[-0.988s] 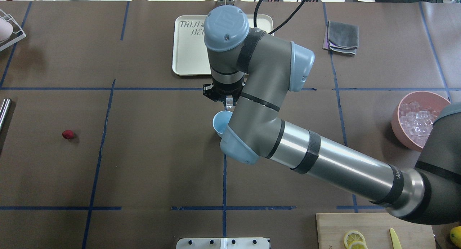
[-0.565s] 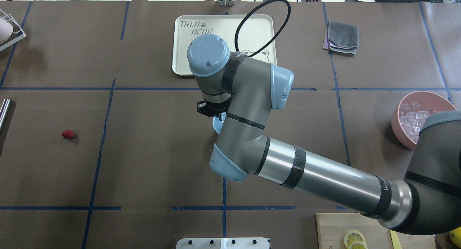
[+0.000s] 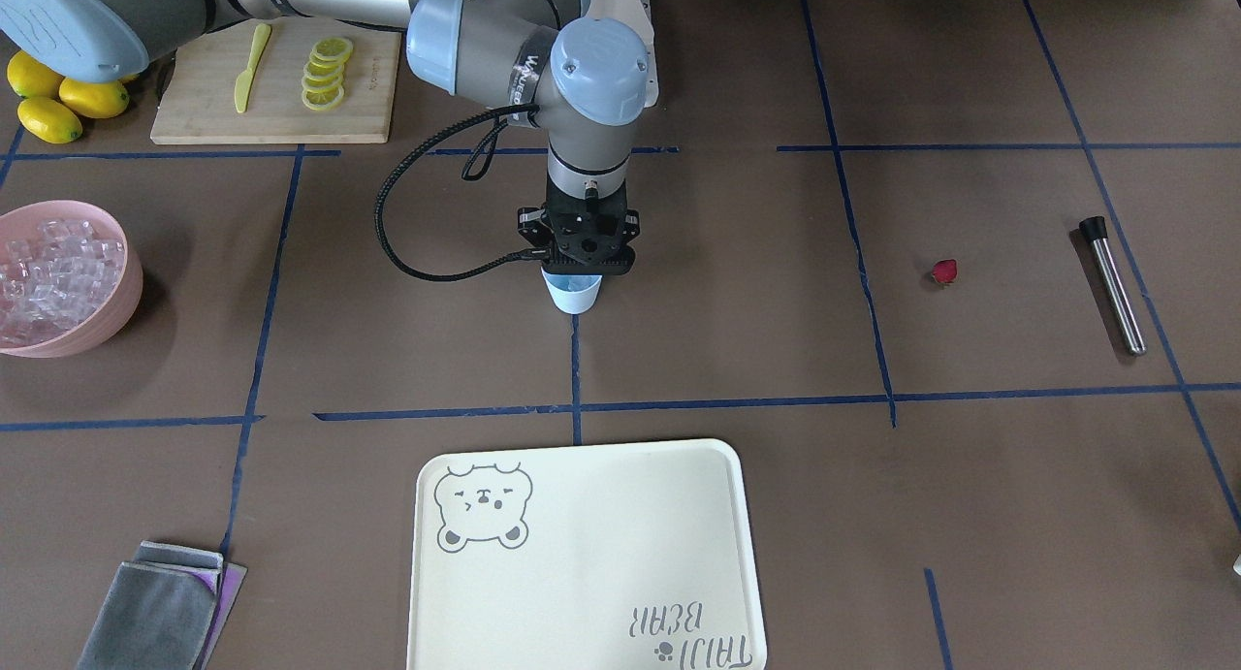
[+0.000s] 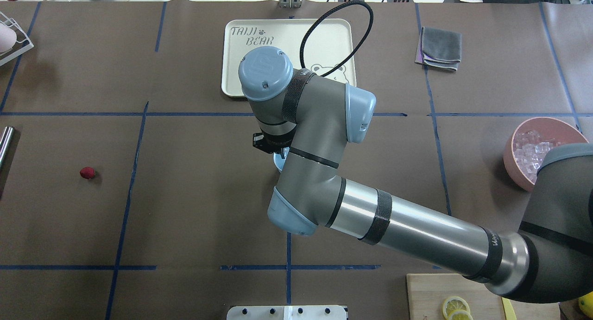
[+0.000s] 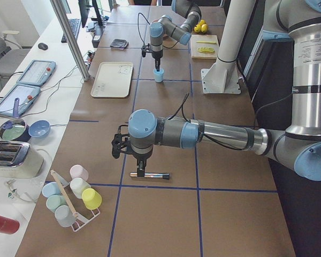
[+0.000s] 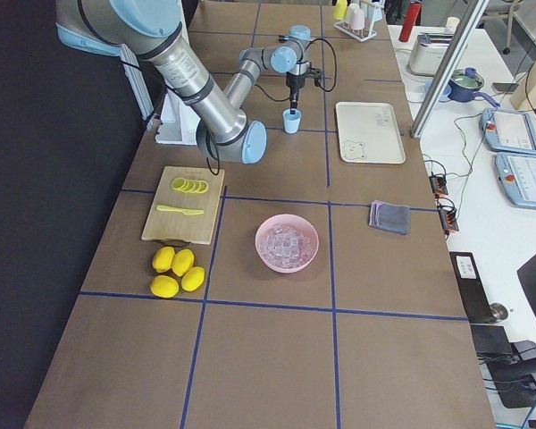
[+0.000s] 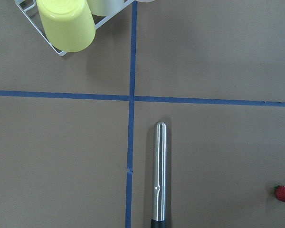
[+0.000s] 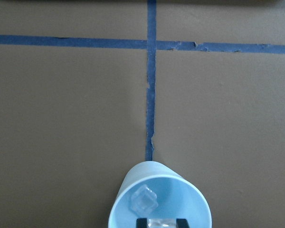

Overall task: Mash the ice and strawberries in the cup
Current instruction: 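Open the right gripper to drop the ice cube into the cup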

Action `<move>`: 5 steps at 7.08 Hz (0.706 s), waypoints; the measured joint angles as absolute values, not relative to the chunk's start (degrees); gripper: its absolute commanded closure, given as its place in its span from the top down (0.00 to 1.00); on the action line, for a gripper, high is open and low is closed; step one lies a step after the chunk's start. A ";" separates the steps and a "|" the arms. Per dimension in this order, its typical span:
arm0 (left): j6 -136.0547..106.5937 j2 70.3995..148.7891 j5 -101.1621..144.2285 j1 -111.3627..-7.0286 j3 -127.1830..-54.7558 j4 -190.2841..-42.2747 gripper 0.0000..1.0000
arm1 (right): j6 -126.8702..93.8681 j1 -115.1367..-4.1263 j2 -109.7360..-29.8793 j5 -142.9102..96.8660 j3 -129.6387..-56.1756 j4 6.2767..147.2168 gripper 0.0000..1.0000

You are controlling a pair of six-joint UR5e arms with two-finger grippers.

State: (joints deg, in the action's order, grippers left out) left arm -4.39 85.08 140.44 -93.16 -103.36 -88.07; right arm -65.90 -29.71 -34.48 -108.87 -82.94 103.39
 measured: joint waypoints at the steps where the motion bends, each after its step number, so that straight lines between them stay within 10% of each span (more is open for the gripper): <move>1: -4.39 85.08 140.45 -93.16 -103.36 -88.07 1.00 | -65.91 -29.71 -34.48 -108.87 -83.02 103.35 0.48; 5: -4.41 85.13 140.45 -93.16 -103.39 -88.07 1.00 | -65.92 -29.71 -34.62 -108.68 -83.37 103.27 0.64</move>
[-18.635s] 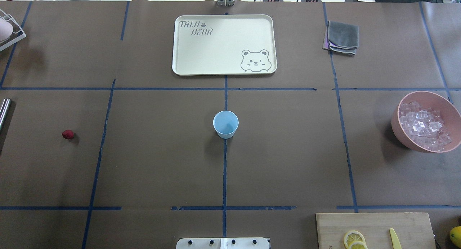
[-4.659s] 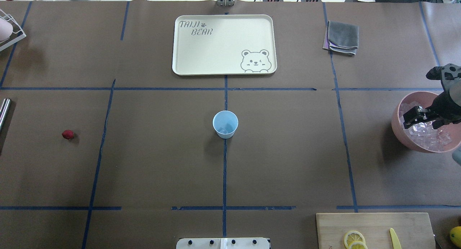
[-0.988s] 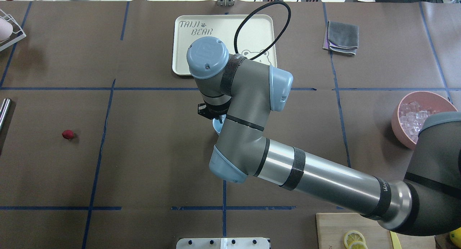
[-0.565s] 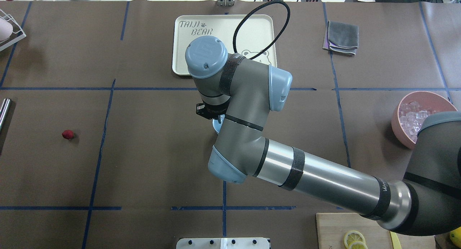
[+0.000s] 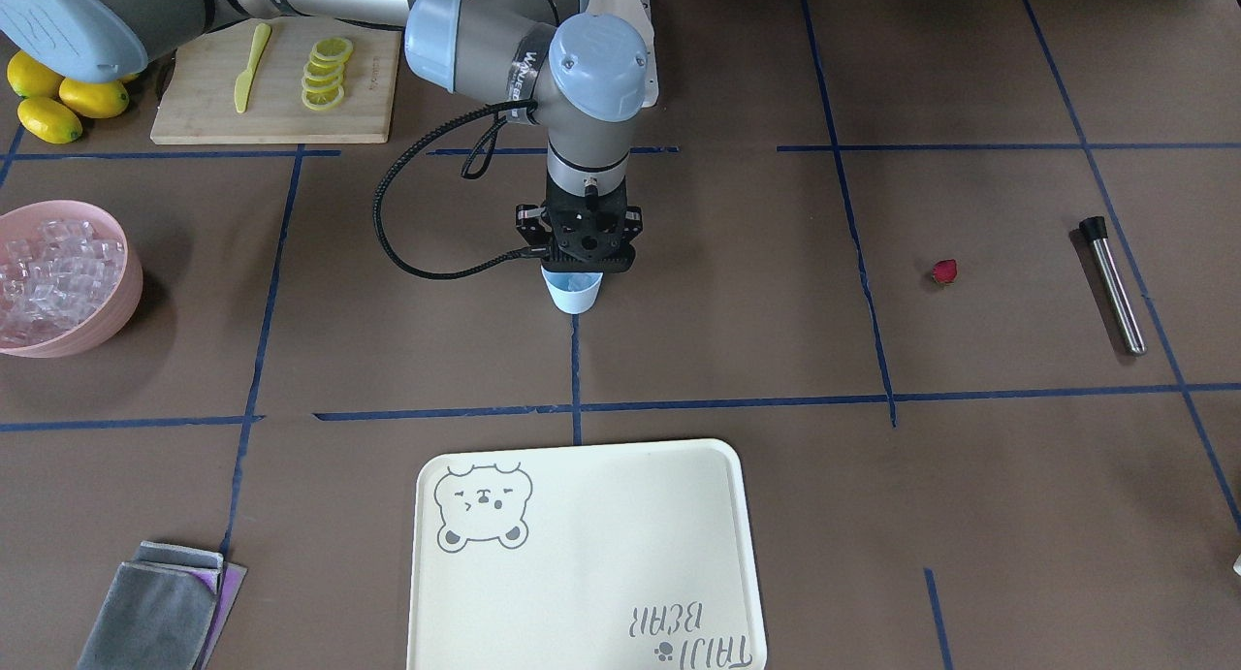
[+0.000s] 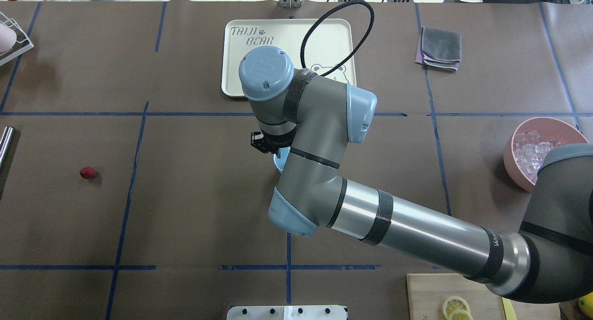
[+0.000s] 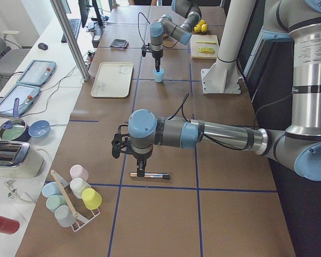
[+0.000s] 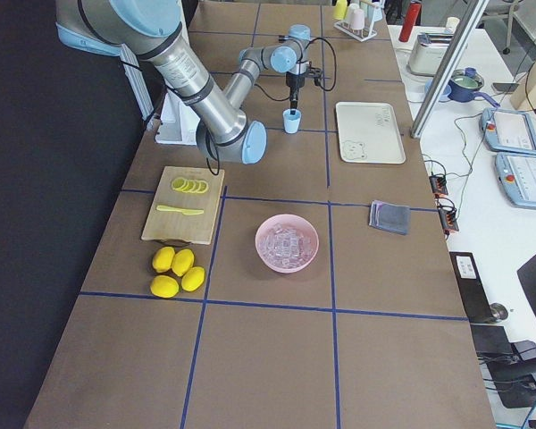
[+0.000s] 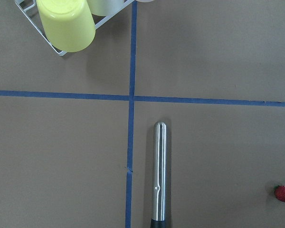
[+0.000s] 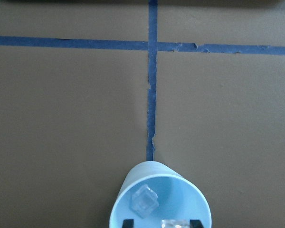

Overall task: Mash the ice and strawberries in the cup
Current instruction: 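Open the right gripper to drop the ice cube into the cup, then move the right gripper back over the pink bowl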

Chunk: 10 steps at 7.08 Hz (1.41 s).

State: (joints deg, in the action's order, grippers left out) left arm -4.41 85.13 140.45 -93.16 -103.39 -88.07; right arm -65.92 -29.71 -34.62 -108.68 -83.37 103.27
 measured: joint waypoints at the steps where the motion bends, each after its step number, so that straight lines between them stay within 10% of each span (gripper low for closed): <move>1: -4.45 85.16 140.45 -93.16 -103.42 -88.07 1.00 | -65.92 -29.71 -34.58 -108.65 -83.40 103.27 0.63; 4: -4.56 85.09 140.45 -93.17 -103.44 -88.07 1.00 | -66.00 -29.71 -34.41 -108.63 -83.41 103.25 0.62; 5: -4.57 85.08 140.45 -93.16 -103.44 -88.07 1.00 | -65.99 -29.71 -34.38 -108.63 -83.41 103.21 1.00; 10: -4.63 85.08 140.45 -93.16 -103.45 -88.07 1.00 | -66.32 -30.43 -34.39 -108.57 -86.37 103.56 1.00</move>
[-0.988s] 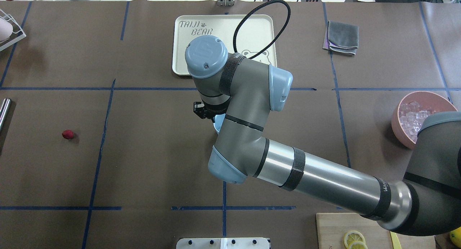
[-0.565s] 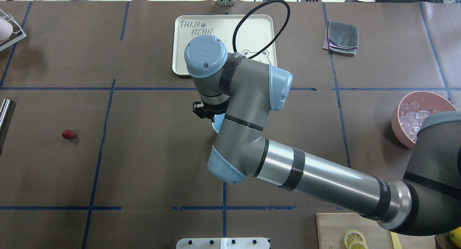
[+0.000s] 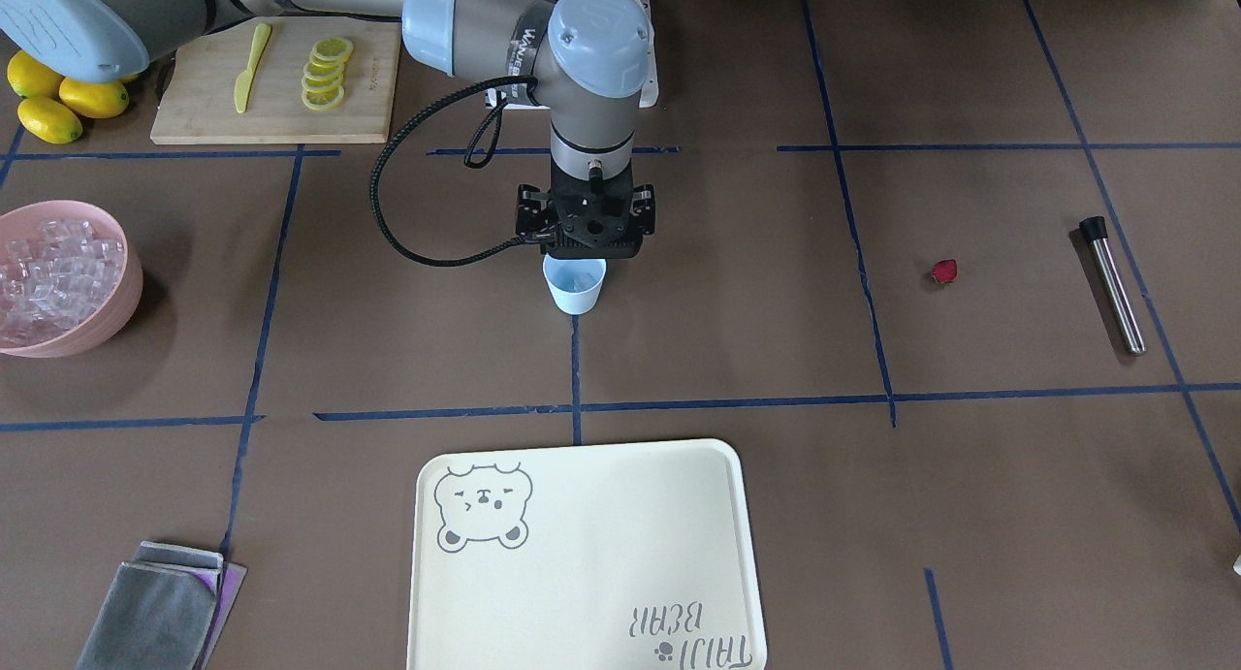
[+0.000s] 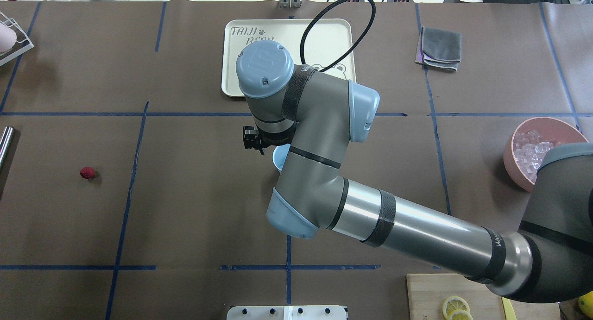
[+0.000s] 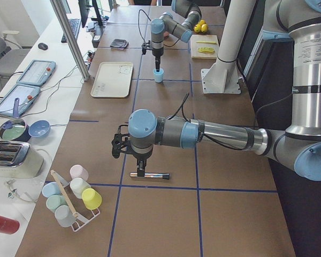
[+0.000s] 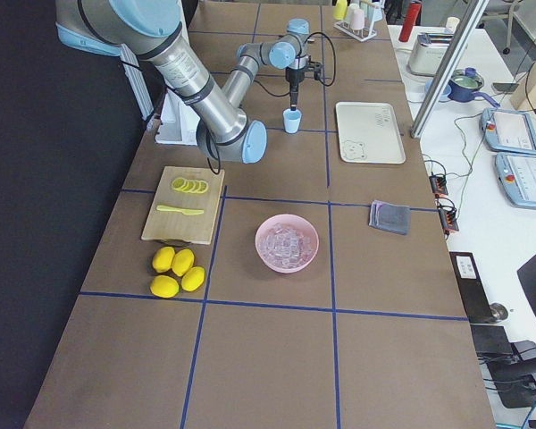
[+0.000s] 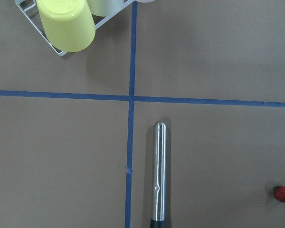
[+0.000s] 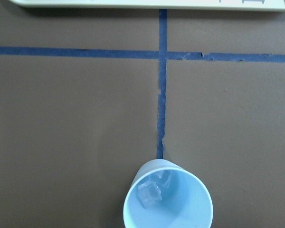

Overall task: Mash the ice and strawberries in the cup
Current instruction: 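Move the right gripper back over the pink bowl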

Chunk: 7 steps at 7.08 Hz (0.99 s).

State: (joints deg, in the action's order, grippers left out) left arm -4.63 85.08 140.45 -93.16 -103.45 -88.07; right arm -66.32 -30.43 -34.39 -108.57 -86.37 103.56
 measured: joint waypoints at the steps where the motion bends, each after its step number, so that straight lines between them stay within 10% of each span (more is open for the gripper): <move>1: -4.65 85.08 140.45 -93.16 -103.43 -88.06 1.00 | -66.27 -32.37 -34.93 -108.93 -89.87 104.81 1.00; 7: -4.93 85.13 140.45 -93.16 -103.50 -88.07 1.00 | -37.59 -61.71 -76.03 -123.86 -122.72 103.61 1.00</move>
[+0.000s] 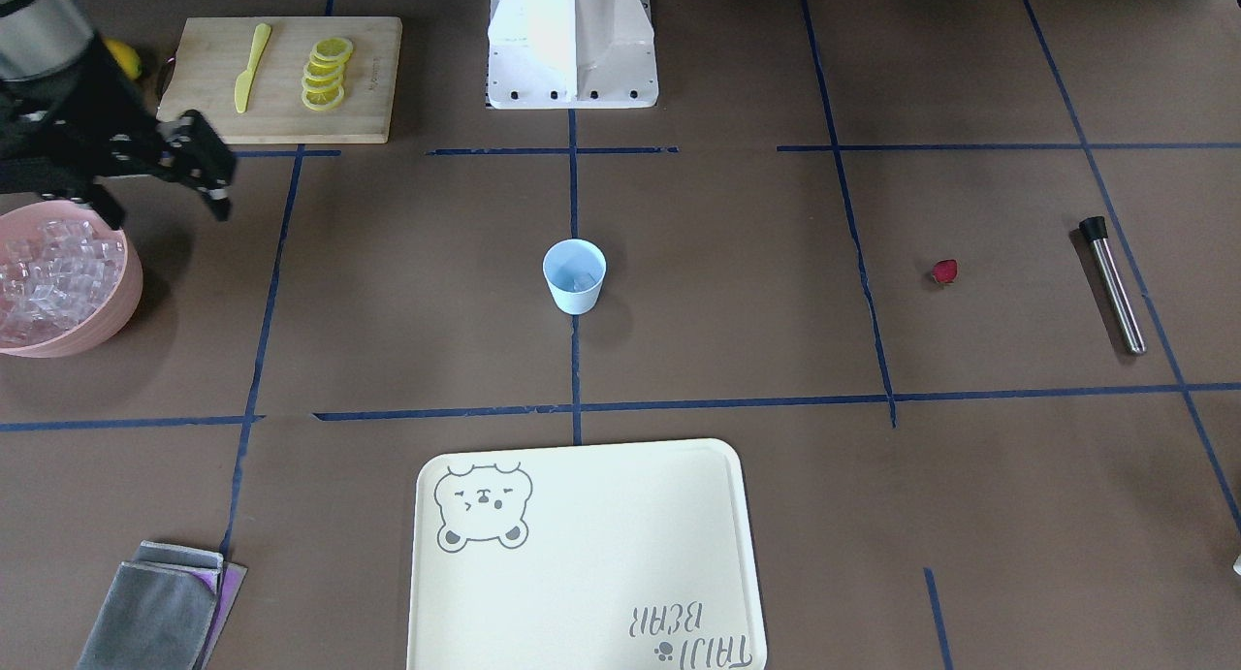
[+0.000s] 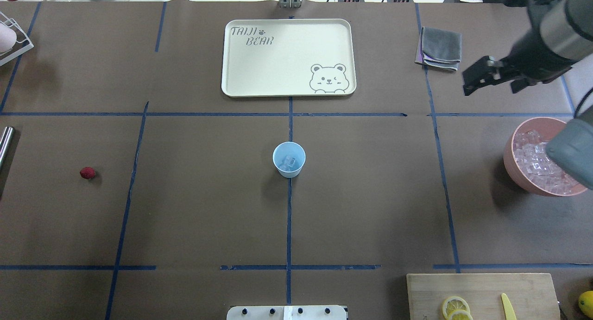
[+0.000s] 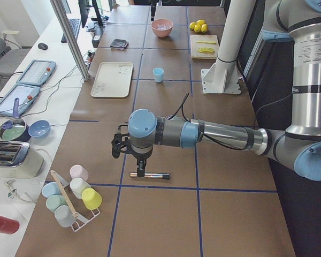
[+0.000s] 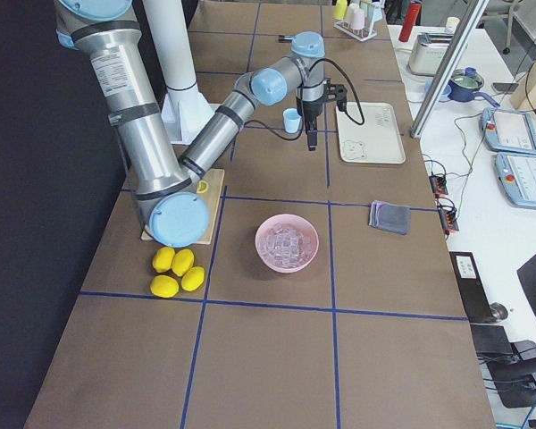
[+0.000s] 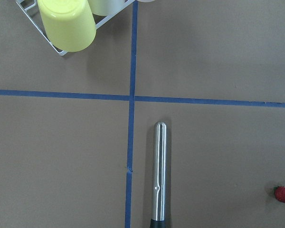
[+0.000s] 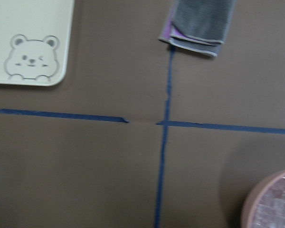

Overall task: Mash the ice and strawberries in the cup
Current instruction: 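Move the right gripper back over the pink bowl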

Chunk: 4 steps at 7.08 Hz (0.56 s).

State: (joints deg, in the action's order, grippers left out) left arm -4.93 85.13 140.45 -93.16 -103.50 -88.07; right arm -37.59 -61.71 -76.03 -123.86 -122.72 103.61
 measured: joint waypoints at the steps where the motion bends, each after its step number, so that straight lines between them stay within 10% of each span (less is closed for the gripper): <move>1: -5.20 85.15 140.45 -93.16 -103.69 -88.05 1.00 | -33.83 -65.19 -83.77 -125.99 -122.88 98.23 1.00; 4: -5.44 85.17 140.45 -93.16 -104.04 -87.96 1.00 | -41.47 -67.53 -92.23 -127.86 -116.11 87.12 1.00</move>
